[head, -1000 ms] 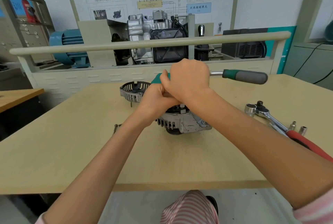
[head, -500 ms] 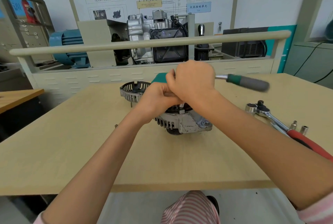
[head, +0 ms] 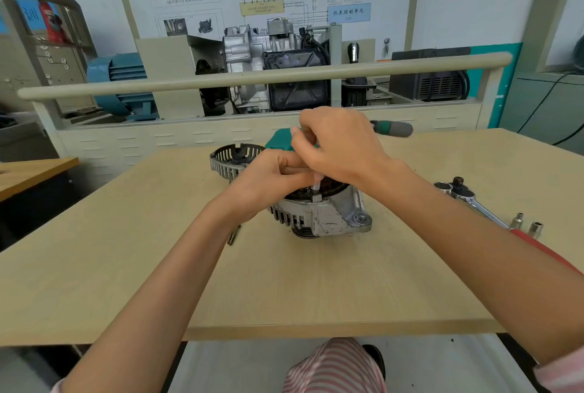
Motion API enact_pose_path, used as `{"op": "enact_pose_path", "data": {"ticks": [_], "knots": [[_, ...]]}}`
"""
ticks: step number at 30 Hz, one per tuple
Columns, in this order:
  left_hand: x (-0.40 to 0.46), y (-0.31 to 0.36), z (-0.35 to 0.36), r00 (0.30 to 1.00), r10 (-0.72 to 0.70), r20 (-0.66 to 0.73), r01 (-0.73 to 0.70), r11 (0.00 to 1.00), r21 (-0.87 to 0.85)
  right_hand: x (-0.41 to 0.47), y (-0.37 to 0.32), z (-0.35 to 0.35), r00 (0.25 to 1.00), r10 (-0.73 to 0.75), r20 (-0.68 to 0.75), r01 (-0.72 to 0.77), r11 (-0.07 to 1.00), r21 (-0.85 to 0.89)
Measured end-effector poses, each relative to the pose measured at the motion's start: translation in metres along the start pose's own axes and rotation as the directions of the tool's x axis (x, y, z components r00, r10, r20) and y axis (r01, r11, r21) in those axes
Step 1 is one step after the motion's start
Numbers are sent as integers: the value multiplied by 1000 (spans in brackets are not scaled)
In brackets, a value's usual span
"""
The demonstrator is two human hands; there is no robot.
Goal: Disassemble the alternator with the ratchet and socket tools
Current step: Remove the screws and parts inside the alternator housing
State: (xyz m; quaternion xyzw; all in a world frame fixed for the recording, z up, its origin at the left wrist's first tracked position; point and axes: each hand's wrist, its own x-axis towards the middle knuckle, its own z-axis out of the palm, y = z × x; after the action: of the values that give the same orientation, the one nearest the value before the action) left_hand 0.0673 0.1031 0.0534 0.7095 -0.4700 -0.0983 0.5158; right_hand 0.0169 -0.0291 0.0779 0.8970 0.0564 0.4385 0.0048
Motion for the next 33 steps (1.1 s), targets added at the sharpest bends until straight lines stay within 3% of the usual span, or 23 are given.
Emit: {"op": "enact_pose_path", "data": {"ticks": [4, 7, 10, 13, 15, 18, 22, 25, 28, 30, 33], "knots": [[-2, -1, -1, 1000, 5, 6, -5, 1000, -9, 4, -8, -5, 996, -70, 60, 56, 978, 202], [-2, -2, -1, 1000, 11, -7, -11, 999, -43, 5, -11, -7, 995, -59, 81, 38, 970, 241], [-1, -4, 3, 998, 24, -59, -24, 1000, -7, 5, -17, -7, 994, 32, 107, -32, 999, -3], [2, -6, 7, 992, 22, -122, -14, 998, 65, 13, -31, -3, 976, 186, 114, -129, 914, -384], [3, -7, 7, 988, 4, -154, 12, 995, 104, 16, -38, 2, 971, 196, 135, -116, 885, -451], [2, -3, 7, 991, 12, -137, 3, 994, 110, 13, -31, 1, 981, 176, 86, -135, 924, -357], [-1, 3, 5, 1000, 4, -27, -1, 995, 100, 10, -10, -2, 991, 95, 97, -93, 995, -20], [0, 4, 2, 1000, -19, -13, 20, 992, 122, 10, -6, -3, 992, -22, 126, -14, 961, 277], [1, 4, 1, 999, -20, -37, 25, 993, 115, 10, -8, -3, 995, -36, 95, -2, 930, 367], [2, 3, 1, 999, 3, -49, 2, 995, 96, 10, -10, -3, 995, -26, 96, -1, 962, 273], [4, 0, 3, 996, 3, -92, 8, 993, 116, 9, -16, -2, 994, 63, 93, -47, 986, -161]]}}
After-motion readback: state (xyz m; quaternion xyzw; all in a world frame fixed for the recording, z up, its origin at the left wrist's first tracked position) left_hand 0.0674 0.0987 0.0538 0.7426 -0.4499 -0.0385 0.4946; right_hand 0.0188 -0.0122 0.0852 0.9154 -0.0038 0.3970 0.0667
